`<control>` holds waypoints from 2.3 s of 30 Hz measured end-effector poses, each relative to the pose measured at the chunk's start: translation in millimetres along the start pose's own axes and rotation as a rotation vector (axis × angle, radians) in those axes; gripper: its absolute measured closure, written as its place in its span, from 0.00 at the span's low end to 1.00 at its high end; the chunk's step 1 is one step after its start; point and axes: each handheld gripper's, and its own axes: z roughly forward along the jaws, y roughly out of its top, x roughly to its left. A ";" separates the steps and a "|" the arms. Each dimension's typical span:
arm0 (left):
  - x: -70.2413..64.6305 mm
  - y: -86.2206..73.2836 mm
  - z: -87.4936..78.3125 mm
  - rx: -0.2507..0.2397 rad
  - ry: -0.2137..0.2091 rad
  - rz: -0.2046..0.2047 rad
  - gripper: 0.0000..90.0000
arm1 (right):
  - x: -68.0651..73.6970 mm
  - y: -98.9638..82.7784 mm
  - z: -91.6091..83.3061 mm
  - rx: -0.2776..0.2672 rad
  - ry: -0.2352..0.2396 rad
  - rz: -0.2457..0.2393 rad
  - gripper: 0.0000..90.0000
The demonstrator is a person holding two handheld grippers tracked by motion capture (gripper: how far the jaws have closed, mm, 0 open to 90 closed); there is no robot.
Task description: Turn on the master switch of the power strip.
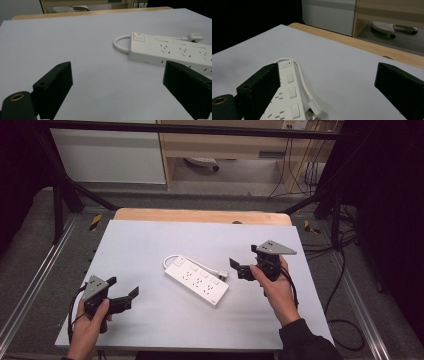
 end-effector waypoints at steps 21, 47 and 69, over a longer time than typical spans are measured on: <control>-0.5 -0.2 -0.8 0.001 -0.007 0.000 0.09 | 15.8 15.9 43.2 -0.007 0.014 0.004 0.06; -1.5 -0.4 1.2 0.013 -0.009 -0.017 0.06 | 45.3 25.7 80.9 -0.045 0.055 -0.029 0.53; -1.9 -0.1 1.6 0.015 -0.008 -0.020 0.06 | 49.9 23.6 104.0 -0.053 0.057 -0.052 0.95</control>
